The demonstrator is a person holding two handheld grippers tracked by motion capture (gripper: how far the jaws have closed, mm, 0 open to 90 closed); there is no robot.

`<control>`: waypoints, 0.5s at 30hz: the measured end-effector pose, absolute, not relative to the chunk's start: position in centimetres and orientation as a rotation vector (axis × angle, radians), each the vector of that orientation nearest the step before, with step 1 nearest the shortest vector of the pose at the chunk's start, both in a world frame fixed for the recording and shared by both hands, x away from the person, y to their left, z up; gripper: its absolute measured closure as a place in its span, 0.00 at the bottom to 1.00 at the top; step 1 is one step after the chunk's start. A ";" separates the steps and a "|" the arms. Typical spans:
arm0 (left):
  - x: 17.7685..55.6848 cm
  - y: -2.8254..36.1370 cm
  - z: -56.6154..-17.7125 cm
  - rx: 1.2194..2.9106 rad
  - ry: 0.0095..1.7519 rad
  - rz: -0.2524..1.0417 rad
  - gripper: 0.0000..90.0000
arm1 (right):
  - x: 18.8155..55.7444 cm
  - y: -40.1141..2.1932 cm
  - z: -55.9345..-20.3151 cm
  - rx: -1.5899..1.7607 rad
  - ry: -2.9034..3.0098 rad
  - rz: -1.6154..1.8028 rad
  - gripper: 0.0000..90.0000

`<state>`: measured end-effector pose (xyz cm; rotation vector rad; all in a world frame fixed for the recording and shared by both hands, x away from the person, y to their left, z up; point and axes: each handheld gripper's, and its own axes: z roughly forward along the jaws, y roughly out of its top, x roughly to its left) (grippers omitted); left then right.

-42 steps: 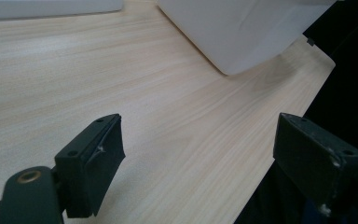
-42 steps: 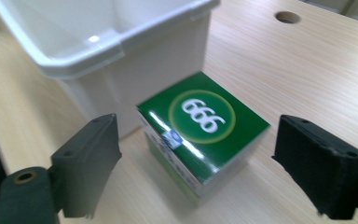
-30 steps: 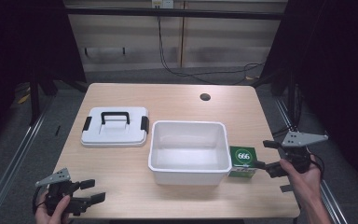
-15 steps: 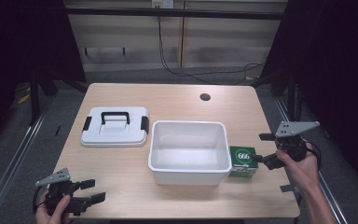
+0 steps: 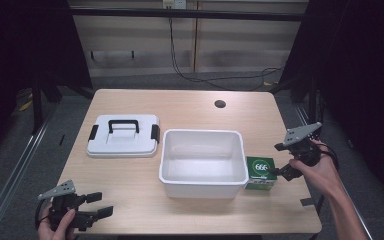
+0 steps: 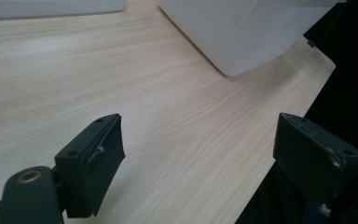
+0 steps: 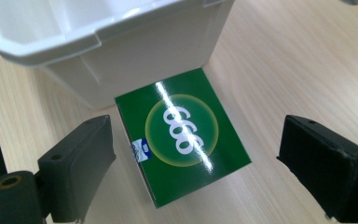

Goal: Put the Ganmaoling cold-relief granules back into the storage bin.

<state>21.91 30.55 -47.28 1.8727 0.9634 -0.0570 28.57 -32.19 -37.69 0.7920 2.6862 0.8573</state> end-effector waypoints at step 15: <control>21.9 30.6 -47.3 1.868 0.963 -0.060 0.18 | 30.8 -29.8 -38.6 0.550 2.912 0.652 0.10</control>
